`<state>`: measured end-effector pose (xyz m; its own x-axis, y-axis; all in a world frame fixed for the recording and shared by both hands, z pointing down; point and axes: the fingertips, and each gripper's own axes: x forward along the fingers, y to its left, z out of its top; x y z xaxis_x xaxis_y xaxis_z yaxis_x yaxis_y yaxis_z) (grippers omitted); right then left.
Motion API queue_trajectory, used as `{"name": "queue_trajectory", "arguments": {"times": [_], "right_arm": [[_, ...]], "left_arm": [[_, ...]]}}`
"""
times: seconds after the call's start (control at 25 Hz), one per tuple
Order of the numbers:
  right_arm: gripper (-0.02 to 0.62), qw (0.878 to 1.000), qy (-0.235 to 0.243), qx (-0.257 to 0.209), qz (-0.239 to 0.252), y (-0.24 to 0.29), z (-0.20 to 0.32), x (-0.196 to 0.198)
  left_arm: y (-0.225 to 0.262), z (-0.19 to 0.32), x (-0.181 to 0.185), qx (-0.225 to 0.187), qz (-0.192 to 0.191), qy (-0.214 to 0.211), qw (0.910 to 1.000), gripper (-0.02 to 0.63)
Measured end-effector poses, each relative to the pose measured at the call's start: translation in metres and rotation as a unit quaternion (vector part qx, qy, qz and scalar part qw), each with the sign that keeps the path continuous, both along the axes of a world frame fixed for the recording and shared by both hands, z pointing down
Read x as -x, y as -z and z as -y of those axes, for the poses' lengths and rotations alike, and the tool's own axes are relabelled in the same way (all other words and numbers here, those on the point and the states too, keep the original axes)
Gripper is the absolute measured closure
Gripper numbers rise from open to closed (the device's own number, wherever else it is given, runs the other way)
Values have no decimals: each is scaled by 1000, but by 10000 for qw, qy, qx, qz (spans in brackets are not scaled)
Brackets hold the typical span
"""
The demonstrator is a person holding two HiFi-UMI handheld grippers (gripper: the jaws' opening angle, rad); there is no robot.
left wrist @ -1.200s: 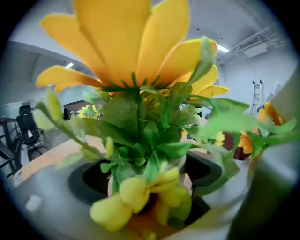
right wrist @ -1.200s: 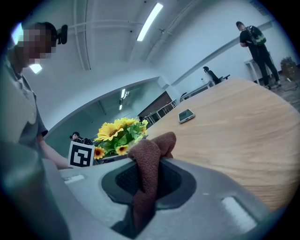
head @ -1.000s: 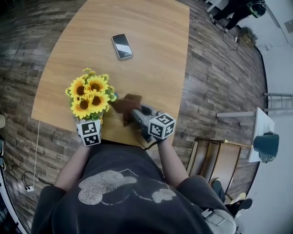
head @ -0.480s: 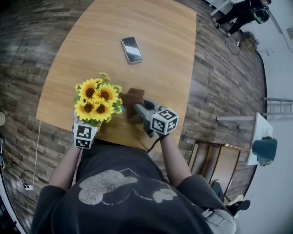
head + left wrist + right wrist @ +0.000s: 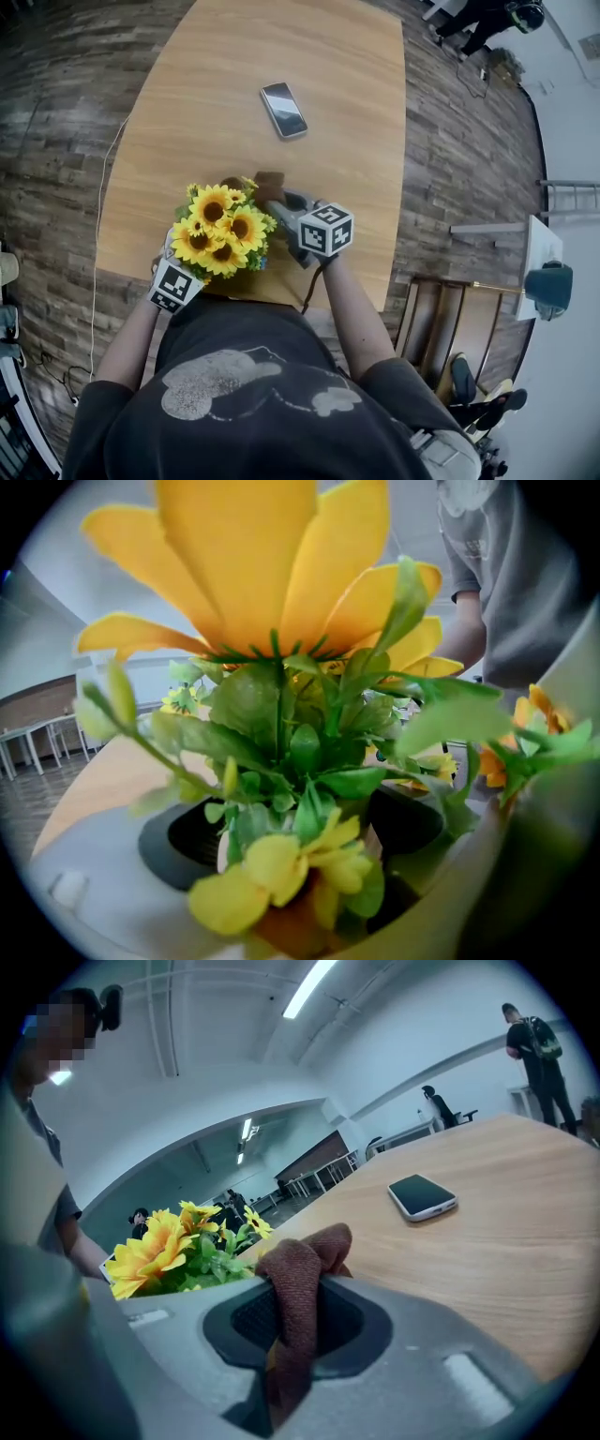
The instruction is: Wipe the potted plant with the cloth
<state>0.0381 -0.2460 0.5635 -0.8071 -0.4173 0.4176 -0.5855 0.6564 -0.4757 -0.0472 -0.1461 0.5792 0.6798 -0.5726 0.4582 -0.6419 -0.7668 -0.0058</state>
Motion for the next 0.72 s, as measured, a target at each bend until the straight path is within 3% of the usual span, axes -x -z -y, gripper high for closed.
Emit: {"name": "queue_trajectory", "arguments": {"times": [0.36, 0.72], "right_arm": [[546, 9986, 438, 303, -13, -11, -14, 40], [546, 9974, 392, 600, 75, -14, -39, 31]], "left_arm": [[1, 6, 2, -23, -49, -818, 9966, 92], [-4, 8, 5, 110, -233, -1284, 9914, 92]]}}
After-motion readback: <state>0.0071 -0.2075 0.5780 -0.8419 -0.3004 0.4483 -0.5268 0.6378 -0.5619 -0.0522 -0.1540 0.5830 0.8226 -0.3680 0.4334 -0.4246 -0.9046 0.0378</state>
